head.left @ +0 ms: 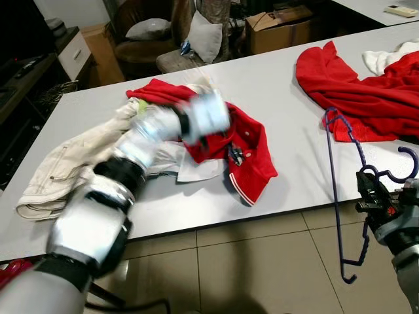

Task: Hang hanger

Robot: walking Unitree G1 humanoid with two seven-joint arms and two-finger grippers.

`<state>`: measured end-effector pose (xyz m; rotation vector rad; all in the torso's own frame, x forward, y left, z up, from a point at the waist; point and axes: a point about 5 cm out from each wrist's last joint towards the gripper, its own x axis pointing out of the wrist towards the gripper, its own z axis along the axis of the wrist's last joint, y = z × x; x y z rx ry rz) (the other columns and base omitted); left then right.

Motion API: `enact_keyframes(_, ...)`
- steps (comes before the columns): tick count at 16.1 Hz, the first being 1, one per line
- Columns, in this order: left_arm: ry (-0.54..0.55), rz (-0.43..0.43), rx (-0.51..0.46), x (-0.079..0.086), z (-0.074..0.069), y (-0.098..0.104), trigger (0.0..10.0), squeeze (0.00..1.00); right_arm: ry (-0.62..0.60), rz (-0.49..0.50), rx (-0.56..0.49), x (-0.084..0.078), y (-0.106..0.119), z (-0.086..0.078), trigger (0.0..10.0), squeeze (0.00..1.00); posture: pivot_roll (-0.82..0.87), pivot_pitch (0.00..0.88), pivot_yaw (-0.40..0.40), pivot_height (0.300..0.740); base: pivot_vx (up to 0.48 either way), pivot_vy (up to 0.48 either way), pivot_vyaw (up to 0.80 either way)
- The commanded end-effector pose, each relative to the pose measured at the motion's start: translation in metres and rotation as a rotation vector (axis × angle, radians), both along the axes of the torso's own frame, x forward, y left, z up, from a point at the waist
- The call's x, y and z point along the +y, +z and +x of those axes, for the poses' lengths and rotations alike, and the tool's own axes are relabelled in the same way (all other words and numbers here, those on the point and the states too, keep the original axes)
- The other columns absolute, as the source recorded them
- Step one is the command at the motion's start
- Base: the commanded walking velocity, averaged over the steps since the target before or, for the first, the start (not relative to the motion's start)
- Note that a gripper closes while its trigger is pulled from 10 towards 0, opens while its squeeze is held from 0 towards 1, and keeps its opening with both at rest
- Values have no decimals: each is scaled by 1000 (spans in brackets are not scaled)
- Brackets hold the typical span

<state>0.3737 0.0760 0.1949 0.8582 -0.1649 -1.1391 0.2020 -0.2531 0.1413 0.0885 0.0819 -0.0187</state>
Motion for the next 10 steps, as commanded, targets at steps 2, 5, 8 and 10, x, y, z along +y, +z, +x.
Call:
enact_keyframes(2,-52,105,-23,-1,-2,-3,10000,1000,5,-1,29,5,-6,1,10000,0,-243,0,207,740,0,0,0)
enact_keyframes(5,-103,183,-58,-11,-6,-11,10000,1000,34,-3,27,12,-5,4,10000,0,-247,0,202,740,0,0,0)
enact_keyframes(8,-78,143,-161,-23,-4,-2,10000,0,53,-9,30,15,-6,5,10000,0,-249,0,195,740,0,0,0)
enact_keyframes(10,-62,110,-205,-29,-1,6,10000,0,63,-10,30,16,-6,7,10000,0,-250,0,192,740,0,0,0)
